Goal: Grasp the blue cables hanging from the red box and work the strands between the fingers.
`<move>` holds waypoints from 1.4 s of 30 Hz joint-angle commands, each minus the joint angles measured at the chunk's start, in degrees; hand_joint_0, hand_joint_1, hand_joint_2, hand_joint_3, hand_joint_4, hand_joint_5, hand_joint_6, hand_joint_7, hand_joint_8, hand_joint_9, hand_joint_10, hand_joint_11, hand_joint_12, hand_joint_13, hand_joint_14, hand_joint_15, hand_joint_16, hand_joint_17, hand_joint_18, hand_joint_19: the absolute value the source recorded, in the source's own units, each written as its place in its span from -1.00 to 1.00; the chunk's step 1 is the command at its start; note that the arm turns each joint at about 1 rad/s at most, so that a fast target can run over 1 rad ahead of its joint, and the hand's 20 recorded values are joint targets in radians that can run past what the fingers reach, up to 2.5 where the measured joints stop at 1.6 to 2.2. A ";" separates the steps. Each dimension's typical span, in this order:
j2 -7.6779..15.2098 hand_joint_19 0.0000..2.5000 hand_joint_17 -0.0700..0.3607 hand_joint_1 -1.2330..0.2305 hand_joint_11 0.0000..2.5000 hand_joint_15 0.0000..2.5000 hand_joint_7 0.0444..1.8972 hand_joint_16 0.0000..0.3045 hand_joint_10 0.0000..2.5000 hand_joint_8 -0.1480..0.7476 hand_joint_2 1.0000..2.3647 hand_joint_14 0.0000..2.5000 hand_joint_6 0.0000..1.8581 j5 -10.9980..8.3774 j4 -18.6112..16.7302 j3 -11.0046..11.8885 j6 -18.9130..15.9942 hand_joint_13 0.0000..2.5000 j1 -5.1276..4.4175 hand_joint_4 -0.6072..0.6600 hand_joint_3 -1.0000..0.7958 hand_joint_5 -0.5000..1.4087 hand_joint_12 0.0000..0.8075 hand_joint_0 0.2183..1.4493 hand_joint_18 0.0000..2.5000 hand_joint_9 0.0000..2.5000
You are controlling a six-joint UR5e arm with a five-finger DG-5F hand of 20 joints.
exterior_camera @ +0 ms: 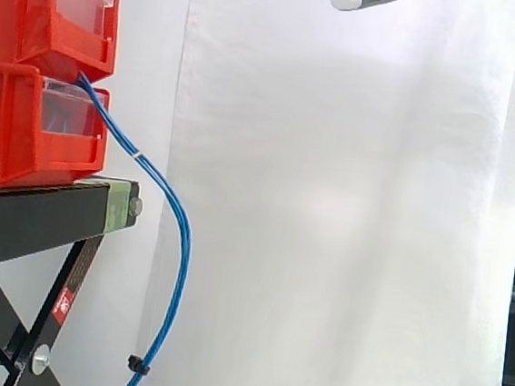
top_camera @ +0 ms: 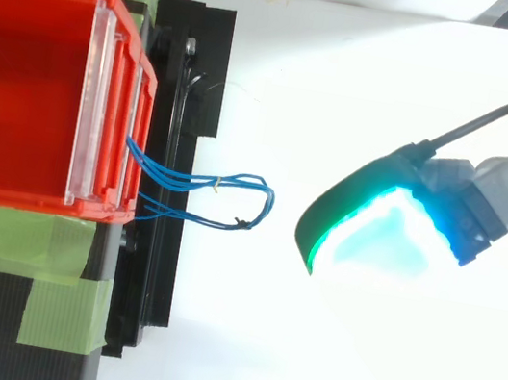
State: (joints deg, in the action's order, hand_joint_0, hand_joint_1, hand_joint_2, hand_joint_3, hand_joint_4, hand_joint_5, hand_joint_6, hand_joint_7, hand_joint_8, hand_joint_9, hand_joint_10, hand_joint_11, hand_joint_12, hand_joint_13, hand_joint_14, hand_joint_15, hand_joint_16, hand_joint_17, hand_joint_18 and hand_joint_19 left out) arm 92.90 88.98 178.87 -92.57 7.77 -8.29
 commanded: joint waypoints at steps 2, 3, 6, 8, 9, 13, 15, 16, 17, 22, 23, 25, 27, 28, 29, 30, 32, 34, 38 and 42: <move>0.00 -0.76 0.11 0.20 -0.93 -0.83 -0.35 -0.51 -1.00 -0.02 -1.00 -1.00 -1.00 -0.03 -0.19 0.02 -0.04 -1.00 -0.06 0.10 -1.00 -0.99 -0.02 -0.36 -1.00 -1.00; 0.00 -0.75 0.11 0.20 -0.93 -0.83 -0.35 -0.51 -1.00 -0.02 -1.00 -1.00 -1.00 -0.03 -0.10 0.02 -0.04 -1.00 -0.06 0.10 -1.00 -0.99 -0.02 -0.36 -1.00 -1.00; 0.00 -0.75 0.11 0.19 -0.92 -0.83 -0.35 -0.51 -1.00 -0.02 -1.00 -1.00 -1.00 -0.12 -0.10 -0.07 -0.39 -1.00 -0.06 0.10 -1.00 -0.99 -0.02 -0.36 -1.00 -1.00; 0.00 -0.75 0.11 0.19 -0.91 -0.83 -0.35 -0.50 -1.00 -0.01 -1.00 -1.00 -1.00 -0.03 -0.10 -0.07 -0.74 -1.00 -0.06 0.10 -1.00 -0.99 -0.02 -0.36 -1.00 -0.99; 0.00 -0.74 0.11 0.19 -0.91 -0.82 -0.35 -0.50 -1.00 -0.01 -1.00 -1.00 -1.00 -0.03 -0.10 -0.07 -0.74 -1.00 -0.15 0.10 -1.00 -0.99 -0.02 -0.36 -1.00 -0.99; 0.53 -0.73 0.11 0.19 -0.90 -0.82 -0.35 -0.50 -1.00 -0.01 -1.00 -0.99 -1.00 -0.03 -0.01 -0.16 -0.65 -1.00 -0.06 0.10 -1.00 -0.99 -0.02 -0.35 -1.00 -0.99; 0.88 -0.73 0.11 0.19 -0.90 -0.82 -0.35 -0.51 -1.00 -0.01 -1.00 -1.00 -1.00 -0.03 -0.10 -0.69 -0.56 -1.00 -0.06 0.10 -1.00 -0.99 -0.02 -0.35 -1.00 -0.98; 0.97 -0.73 0.11 0.19 -0.90 -0.82 -0.35 -0.51 -1.00 0.00 -1.00 -1.00 -1.00 -0.21 -0.10 -0.95 -0.56 -1.00 -0.15 0.10 -1.00 -0.99 -0.01 -0.35 -1.00 -0.98; 0.97 -0.73 0.11 0.19 -0.90 -0.82 -0.35 -0.51 -1.00 0.00 -1.00 -1.00 -1.00 -0.12 -0.63 -1.74 -0.48 -1.00 -0.15 0.10 -1.00 -0.99 -0.01 -0.34 -1.00 -0.98; 0.97 -0.72 0.10 0.17 -0.90 -0.81 -0.35 -0.51 -1.00 -0.01 -1.00 -0.99 -1.00 -0.21 -4.85 -4.91 -0.65 -1.00 -0.33 0.10 -1.00 -0.99 -0.02 -0.33 -1.00 -0.98; 0.97 -0.72 0.10 0.16 -0.89 -0.81 -0.35 -0.51 -1.00 -0.01 -1.00 -1.00 -1.00 -0.21 -5.64 -5.61 -0.65 -1.00 -0.33 0.10 -1.00 -0.99 -0.02 -0.33 -1.00 -0.98; 0.97 -0.72 0.09 0.14 -0.90 -0.81 -0.35 -0.52 -1.00 -0.02 -1.00 -1.00 -1.00 -0.21 -7.13 -6.93 -0.65 -1.00 -0.41 0.10 -1.00 -0.99 -0.03 -0.32 -1.00 -0.99; 0.97 -0.73 0.09 0.13 -0.93 -0.82 -0.34 -0.52 -1.00 -0.04 -1.00 -1.00 -0.99 -0.21 -8.80 -8.42 -0.74 -1.00 -0.41 0.10 -1.00 -0.99 -0.03 -0.31 -1.00 -1.00; 0.97 -0.73 0.09 0.13 -0.96 -0.82 -0.34 -0.52 -1.00 -0.07 -1.00 -1.00 -0.99 -0.30 -11.35 -10.18 -0.74 -1.00 -0.50 0.11 -1.00 -0.99 -0.04 -0.31 -1.00 -1.00; 0.97 -0.73 0.08 0.13 -0.96 -0.82 -0.34 -0.52 -1.00 -0.07 -1.00 -1.00 -0.99 -0.56 -13.46 -11.32 -0.74 -1.00 -0.59 0.11 -1.00 -0.99 -0.04 -0.31 -1.00 -1.00; 0.97 -0.73 0.08 0.13 -0.98 -0.83 -0.35 -0.52 -1.00 -0.08 -1.00 -1.00 -0.99 -0.82 -14.43 -11.76 -0.74 -1.00 -0.59 0.11 -1.00 -0.99 -0.05 -0.31 -1.00 -1.00; 0.97 -0.74 0.08 0.13 -0.99 -0.84 -0.35 -0.52 -1.00 -0.08 -1.00 -0.99 -1.00 -1.53 -16.10 -12.64 -0.74 -1.00 -0.68 0.11 -1.00 -0.99 -0.07 -0.31 -1.00 -1.00; 0.97 -0.75 0.08 0.13 -1.00 -0.85 -0.35 -0.53 -1.00 -0.10 -1.00 -1.00 -1.00 -4.25 -15.83 -13.61 -0.74 -1.00 -0.85 0.11 -1.00 -0.99 -0.06 -0.32 -1.00 -1.00; 0.97 -0.76 0.07 0.13 -1.00 -0.86 -0.34 -0.53 -1.00 -0.10 -1.00 -1.00 -0.99 -6.97 -15.74 -14.57 -0.65 -1.00 -1.03 0.11 -1.00 -0.99 -0.06 -0.32 -1.00 -1.00; 0.97 -0.76 0.07 0.13 -1.00 -0.86 -0.35 -0.53 -1.00 -0.10 -1.00 -1.00 -1.00 -7.59 -18.29 -16.95 -0.74 -1.00 -1.47 0.11 -1.00 -0.99 -0.06 -0.32 -1.00 -1.00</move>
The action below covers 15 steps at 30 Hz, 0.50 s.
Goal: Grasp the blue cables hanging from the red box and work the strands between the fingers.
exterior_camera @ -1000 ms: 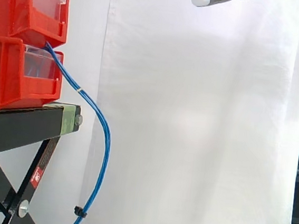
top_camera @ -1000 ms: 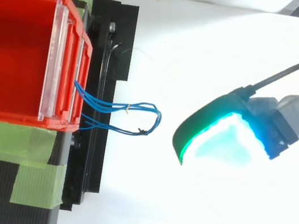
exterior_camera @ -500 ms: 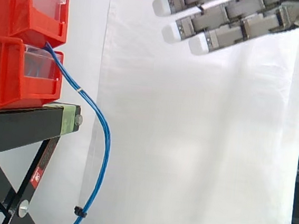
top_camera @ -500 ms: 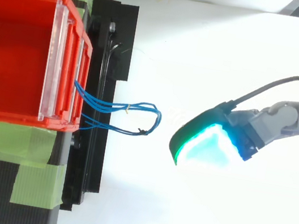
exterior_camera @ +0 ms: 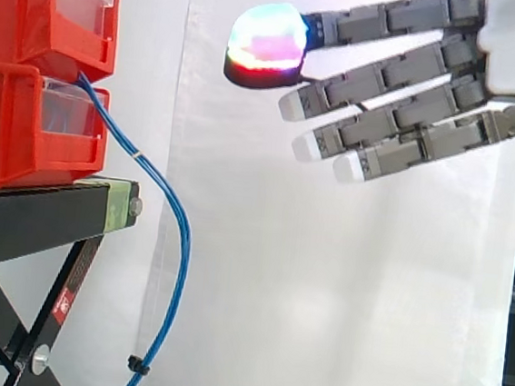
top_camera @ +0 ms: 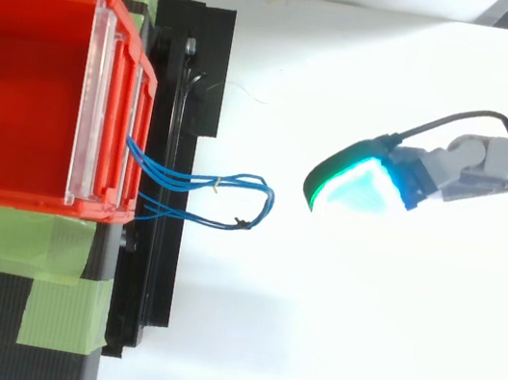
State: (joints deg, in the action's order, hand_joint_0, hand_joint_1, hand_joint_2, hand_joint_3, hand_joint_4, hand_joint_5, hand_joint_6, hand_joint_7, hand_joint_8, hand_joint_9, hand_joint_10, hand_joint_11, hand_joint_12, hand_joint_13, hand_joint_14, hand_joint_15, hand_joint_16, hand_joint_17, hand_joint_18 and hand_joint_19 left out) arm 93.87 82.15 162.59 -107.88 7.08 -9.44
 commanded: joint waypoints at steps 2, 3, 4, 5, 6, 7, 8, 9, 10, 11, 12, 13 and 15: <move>0.00 -0.76 0.07 0.13 -1.00 -0.86 -0.35 -0.53 -1.00 -0.10 -1.00 -1.00 -0.99 -1.03 -3.68 -2.07 0.04 -1.00 -0.41 0.12 -1.00 -0.99 -0.06 -0.32 -1.00 -1.00; 0.00 -0.76 0.07 0.13 -1.00 -0.86 -0.35 -0.53 -1.00 -0.10 -1.00 -1.00 -0.99 -1.11 -4.12 -2.07 0.04 -1.00 -0.41 0.12 -1.00 -0.99 -0.06 -0.32 -1.00 -1.00; 0.00 -0.76 0.07 0.13 -1.00 -0.86 -0.35 -0.53 -1.00 -0.10 -1.00 -1.00 -1.00 -1.20 -4.21 -2.16 0.13 -1.00 -0.49 0.12 -1.00 -0.99 -0.06 -0.32 -1.00 -1.00; 0.09 -0.76 0.07 0.13 -1.00 -0.86 -0.35 -0.53 -1.00 -0.10 -1.00 -1.00 -1.00 -1.29 -4.03 -2.07 0.21 -1.00 -0.49 0.12 -1.00 -0.99 -0.06 -0.32 -1.00 -1.00; 0.26 -0.76 0.07 0.13 -1.00 -0.86 -0.35 -0.53 -1.00 -0.09 -1.00 -1.00 -0.99 -1.38 -3.86 -2.07 0.21 -1.00 -0.49 0.12 -1.00 -0.99 -0.06 -0.32 -1.00 -1.00; 0.44 -0.76 0.07 0.13 -1.00 -0.86 -0.35 -0.53 -1.00 -0.09 -1.00 -1.00 -0.99 -1.47 -3.59 -2.07 0.13 -1.00 -0.49 0.12 -1.00 -0.99 -0.06 -0.32 -1.00 -1.00; 0.97 -0.76 0.07 0.13 -1.00 -0.86 -0.35 -0.53 -1.00 -0.09 -1.00 -1.00 -1.00 -1.82 -2.98 -2.16 0.04 -1.00 -0.49 0.12 -1.00 -0.99 -0.06 -0.32 -1.00 -1.00; 0.97 -0.76 0.07 0.13 -1.00 -0.85 -0.35 -0.53 -1.00 -0.09 -1.00 -1.00 -0.99 -1.82 -2.98 -2.16 0.04 -1.00 -0.49 0.12 -1.00 -0.99 -0.06 -0.32 -1.00 -1.00; 2.55 -0.75 0.07 0.13 -1.00 -0.86 -0.34 -0.53 -1.00 -0.09 -1.00 -1.00 -0.99 -1.64 -2.80 -2.07 -0.05 -1.00 -0.49 0.12 -1.00 -0.99 -0.06 -0.32 -1.00 -1.00; 3.34 -0.76 0.07 0.13 -1.00 -0.85 -0.34 -0.53 -1.00 -0.09 -1.00 -1.00 -0.99 -1.55 -2.98 -2.07 -0.14 -1.00 -0.49 0.12 -1.00 -0.99 -0.06 -0.32 -1.00 -1.00; 5.01 -0.76 0.07 0.13 -1.00 -0.85 -0.34 -0.53 -1.00 -0.09 -1.00 -1.00 -0.99 -1.47 -3.86 -2.07 -0.84 -1.00 -0.49 0.12 -1.00 -0.99 -0.06 -0.32 -1.00 -1.00; 5.71 -0.76 0.07 0.13 -1.00 -0.85 -0.34 -0.53 -1.00 -0.08 -1.00 -1.00 -0.99 -1.47 -4.83 -2.07 -1.37 -1.00 -0.49 0.12 -1.00 -0.99 -0.06 -0.32 -1.00 -1.00; 6.51 -0.76 0.07 0.13 -1.00 -0.85 -0.34 -0.53 -1.00 -0.08 -1.00 -1.00 -0.99 -1.64 -6.49 -2.07 -2.16 -1.00 -0.49 0.12 -1.00 -0.99 -0.06 -0.32 -1.00 -1.00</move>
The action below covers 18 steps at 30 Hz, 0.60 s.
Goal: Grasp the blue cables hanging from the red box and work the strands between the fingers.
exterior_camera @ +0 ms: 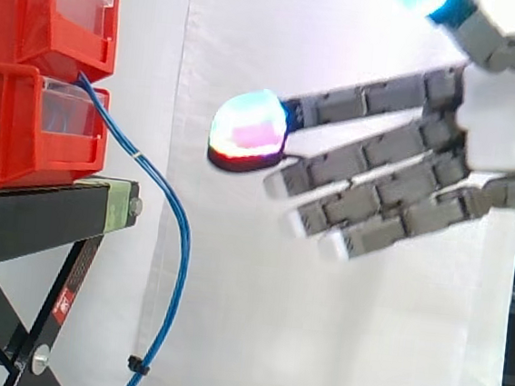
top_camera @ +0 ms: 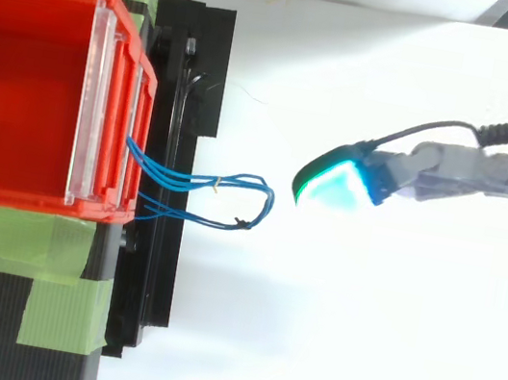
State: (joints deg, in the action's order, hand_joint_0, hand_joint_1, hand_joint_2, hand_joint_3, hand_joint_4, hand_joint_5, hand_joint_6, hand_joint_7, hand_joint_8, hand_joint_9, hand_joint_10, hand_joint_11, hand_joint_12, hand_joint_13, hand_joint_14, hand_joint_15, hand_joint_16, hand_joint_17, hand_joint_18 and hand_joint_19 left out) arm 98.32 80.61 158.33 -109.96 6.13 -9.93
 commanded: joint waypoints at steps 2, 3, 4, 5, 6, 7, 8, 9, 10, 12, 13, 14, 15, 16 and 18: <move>2.75 -0.76 0.07 0.13 -1.00 -0.85 -0.34 -0.53 -1.00 -0.08 -1.00 -1.00 -0.99 -0.27 -4.00 0.01 -1.47 -1.00 -0.01 0.12 -1.00 -0.99 -0.06 -0.32 -1.00 -1.00; 2.84 -0.76 0.08 0.13 -1.00 -0.85 -0.34 -0.53 -1.00 -0.08 -1.00 -1.00 -0.99 -0.27 -4.52 -0.08 -1.47 -1.00 -0.01 0.12 -1.00 -0.98 -0.06 -0.32 -1.00 -1.00; 2.75 -0.76 0.07 0.13 -1.00 -0.85 -0.34 -0.53 -1.00 -0.08 -1.00 -1.00 -0.99 -0.36 -5.49 -0.08 -1.29 -1.00 -0.01 0.12 -1.00 -0.98 -0.06 -0.32 -1.00 -1.00; 2.84 -0.76 0.07 0.13 -1.00 -0.85 -0.34 -0.53 -1.00 -0.08 -1.00 -1.00 -0.99 -0.54 -5.84 0.01 -1.29 -1.00 -0.01 0.12 -1.00 -0.98 -0.06 -0.32 -1.00 -1.00; 2.84 -0.76 0.07 0.13 -1.00 -0.85 -0.34 -0.53 -1.00 -0.08 -1.00 -1.00 -0.99 -0.98 -6.28 0.01 -1.29 -1.00 -0.01 0.12 -1.00 -0.98 -0.06 -0.32 -1.00 -1.00; 2.84 -0.76 0.07 0.13 -1.00 -0.85 -0.34 -0.53 -1.00 -0.08 -1.00 -1.00 -0.99 -0.98 -6.28 0.01 -1.29 -1.00 -0.01 0.12 -1.00 -0.98 -0.06 -0.32 -1.00 -1.00; 2.75 -0.76 0.07 0.13 -1.00 -0.85 -0.34 -0.53 -1.00 -0.08 -1.00 -1.00 -0.99 -1.50 -6.55 0.01 -1.29 -1.00 -0.01 0.12 -1.00 -0.98 -0.06 -0.32 -1.00 -1.00; 2.84 -0.76 0.07 0.13 -1.00 -0.85 -0.34 -0.53 -1.00 -0.08 -1.00 -1.00 -0.99 -2.91 -6.90 -0.08 -1.20 -1.00 -0.01 0.13 -1.00 -0.98 -0.06 -0.32 -1.00 -1.00; 2.93 -0.76 0.07 0.13 -1.00 -0.85 -0.34 -0.53 -1.00 -0.08 -1.00 -1.00 -0.99 -3.35 -6.90 0.01 -1.20 -1.00 -0.01 0.13 -1.00 -0.98 -0.06 -0.32 -1.00 -1.00; 3.81 -0.75 0.07 0.13 -1.00 -0.85 -0.34 -0.53 -1.00 -0.08 -1.00 -1.00 -0.99 -4.93 -7.25 0.01 -1.29 -1.00 -0.18 0.13 -1.00 -0.98 -0.06 -0.33 -1.00 -1.00; 5.04 -0.75 0.07 0.13 -1.00 -0.85 -0.34 -0.53 -1.00 -0.08 -1.00 -1.00 -0.99 -5.99 -8.65 -0.08 -1.38 -1.00 -0.18 0.13 -1.00 -0.98 -0.05 -0.33 -1.00 -1.00; 5.30 -0.75 0.08 0.13 -1.00 -0.85 -0.34 -0.53 -1.00 -0.08 -1.00 -1.00 -0.99 -6.07 -9.27 -0.08 -1.47 -1.00 -0.18 0.13 -1.00 -0.98 -0.05 -0.32 -1.00 -1.00; 5.56 -0.76 0.08 0.13 -1.00 -0.84 -0.34 -0.53 -1.00 -0.07 -1.00 -1.00 -0.99 -6.25 -9.80 0.01 -1.56 -1.00 -0.18 0.13 -1.00 -0.98 -0.05 -0.33 -1.00 -1.00; 5.83 -0.75 0.08 0.13 -1.00 -0.85 -0.34 -0.53 -1.00 -0.07 -1.00 -1.00 -0.99 -6.34 -10.41 0.01 -1.73 -1.00 -0.18 0.13 -1.00 -0.98 -0.05 -0.33 -1.00 -1.00; 6.00 -0.76 0.08 0.13 -0.99 -0.84 -0.34 -0.53 -1.00 -0.07 -1.00 -1.00 -0.99 -6.69 -12.52 0.01 -1.82 -1.00 -0.18 0.13 -1.00 -0.98 -0.06 -0.32 -1.00 -1.00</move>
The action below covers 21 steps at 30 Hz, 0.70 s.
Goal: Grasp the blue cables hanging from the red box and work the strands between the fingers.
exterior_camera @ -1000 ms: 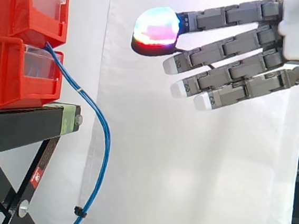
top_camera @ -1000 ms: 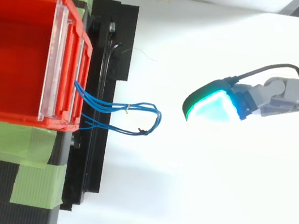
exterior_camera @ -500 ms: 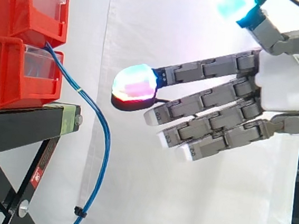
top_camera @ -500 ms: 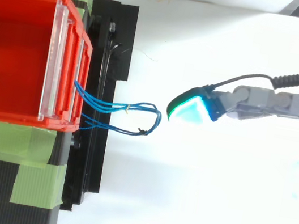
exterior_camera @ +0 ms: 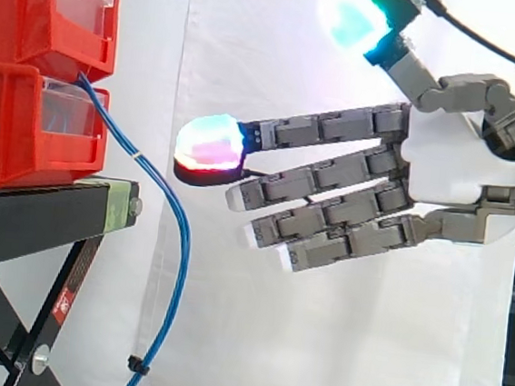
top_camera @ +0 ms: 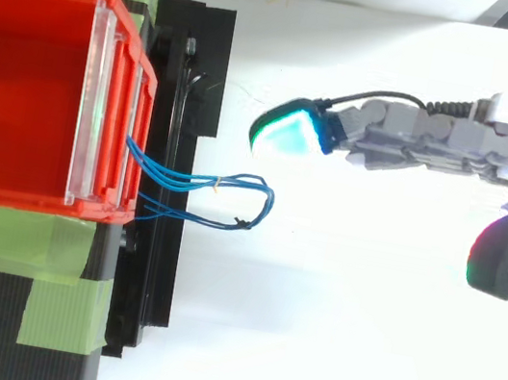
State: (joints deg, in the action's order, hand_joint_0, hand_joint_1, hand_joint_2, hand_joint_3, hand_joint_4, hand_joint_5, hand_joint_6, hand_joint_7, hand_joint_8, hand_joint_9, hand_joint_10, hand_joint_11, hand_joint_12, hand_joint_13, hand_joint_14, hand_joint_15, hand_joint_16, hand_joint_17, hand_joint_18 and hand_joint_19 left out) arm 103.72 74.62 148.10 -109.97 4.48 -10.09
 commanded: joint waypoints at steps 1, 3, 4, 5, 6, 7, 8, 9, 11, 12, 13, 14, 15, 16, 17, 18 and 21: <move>0.61 -0.76 0.08 0.13 -0.99 -0.84 -0.34 -0.53 -1.00 -0.07 -1.00 -1.00 -0.99 -0.88 -2.47 0.02 -0.17 -1.00 -0.02 0.13 -1.00 -0.98 -0.05 -0.33 -1.00 -1.00; 0.61 -0.75 0.08 0.13 -0.99 -0.84 -0.34 -0.52 -1.00 -0.07 -1.00 -1.00 -0.99 -1.94 -2.56 0.02 -0.26 -1.00 -0.02 0.13 -1.00 -0.98 -0.05 -0.33 -1.00 -1.00; 0.61 -0.75 0.08 0.13 -1.00 -0.84 -0.34 -0.52 -1.00 -0.07 -1.00 -1.00 -0.99 -2.11 -2.65 0.02 -0.26 -1.00 -0.02 0.13 -1.00 -0.98 -0.05 -0.33 -1.00 -1.00; 0.61 -0.75 0.08 0.13 -1.00 -0.85 -0.34 -0.52 -1.00 -0.07 -1.00 -1.00 -0.99 -2.38 -2.73 0.02 -0.26 -1.00 -0.02 0.13 -1.00 -0.98 -0.05 -0.33 -1.00 -1.00; 0.61 -0.75 0.08 0.13 -0.99 -0.84 -0.34 -0.52 -1.00 -0.07 -1.00 -1.00 -0.99 -2.73 -2.82 0.02 -0.26 -1.00 -0.02 0.13 -1.00 -0.98 -0.05 -0.33 -1.00 -1.00; 0.61 -0.75 0.08 0.13 -0.99 -0.84 -0.34 -0.52 -1.00 -0.07 -1.00 -0.99 -0.99 -2.99 -2.82 0.02 -0.17 -1.00 -0.02 0.13 -1.00 -0.98 -0.05 -0.33 -1.00 -1.00; 0.61 -0.75 0.08 0.13 -0.99 -0.84 -0.34 -0.52 -1.00 -0.07 -1.00 -1.00 -0.99 -3.26 -2.82 0.02 -0.17 -1.00 -0.02 0.13 -1.00 -0.98 -0.05 -0.33 -1.00 -1.00; 0.61 -0.75 0.08 0.13 -0.99 -0.84 -0.34 -0.52 -1.00 -0.07 -1.00 -1.00 -0.99 -3.52 -2.82 0.02 -0.17 -1.00 -0.02 0.13 -1.00 -0.98 -0.05 -0.33 -1.00 -1.00; 0.61 -0.74 0.08 0.13 -0.99 -0.84 -0.34 -0.52 -1.00 -0.07 -1.00 -1.00 -0.99 -4.31 -3.00 -0.07 -0.09 -1.00 -0.11 0.13 -1.00 -0.98 -0.05 -0.33 -1.00 -1.00; 0.70 -0.75 0.08 0.13 -0.99 -0.84 -0.34 -0.52 -1.00 -0.07 -1.00 -1.00 -0.99 -5.28 -3.17 0.02 0.09 -1.00 -0.37 0.13 -1.00 -0.98 -0.05 -0.33 -1.00 -1.00; 0.70 -0.75 0.08 0.13 -0.98 -0.84 -0.34 -0.52 -1.00 -0.07 -1.00 -1.00 -0.99 -5.45 -3.17 0.02 0.18 -1.00 -0.37 0.13 -1.00 -0.98 -0.05 -0.33 -1.00 -1.00; 1.40 -0.75 0.08 0.13 -0.99 -0.85 -0.34 -0.52 -1.00 -0.07 -1.00 -0.99 -0.99 -6.24 -3.17 0.02 0.26 -1.00 -0.63 0.13 -1.00 -0.98 -0.05 -0.33 -1.00 -1.00; 1.67 -0.75 0.08 0.13 -0.99 -0.84 -0.34 -0.52 -1.00 -0.07 -1.00 -0.99 -0.99 -6.42 -3.26 0.02 0.35 -1.00 -0.72 0.13 -1.00 -0.97 -0.05 -0.33 -1.00 -1.00; 2.19 -0.75 0.08 0.13 -0.99 -0.84 -0.34 -0.52 -1.00 -0.07 -1.00 -1.00 -0.99 -6.68 -3.70 0.02 0.26 -1.00 -0.90 0.13 -1.00 -0.97 -0.05 -0.33 -1.00 -1.00; 2.28 -0.75 0.08 0.13 -0.98 -0.84 -0.34 -0.52 -1.00 -0.07 -1.00 -1.00 -0.99 -6.86 -4.05 0.02 0.26 -1.00 -0.90 0.13 -1.00 -0.97 -0.05 -0.33 -1.00 -1.00; 2.28 -0.75 0.08 0.13 -0.98 -0.84 -0.34 -0.52 -1.00 -0.07 -1.00 -1.00 -0.99 -6.95 -4.32 0.02 0.35 -1.00 -0.99 0.13 -1.00 -0.97 -0.05 -0.32 -1.00 -1.00; 2.28 -0.75 0.08 0.13 -0.97 -0.84 -0.33 -0.52 -1.00 -0.06 -1.00 -1.00 -0.99 -8.00 -5.19 0.02 0.70 -1.00 -1.43 0.13 -1.00 -0.97 -0.05 -0.32 -1.00 -1.00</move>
State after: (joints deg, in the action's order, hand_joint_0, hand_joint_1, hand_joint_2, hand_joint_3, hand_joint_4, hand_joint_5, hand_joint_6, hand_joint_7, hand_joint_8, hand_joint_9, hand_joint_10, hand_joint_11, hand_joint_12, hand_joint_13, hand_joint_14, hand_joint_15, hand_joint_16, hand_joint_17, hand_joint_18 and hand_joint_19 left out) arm 105.83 67.58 143.67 -109.96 4.88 -11.13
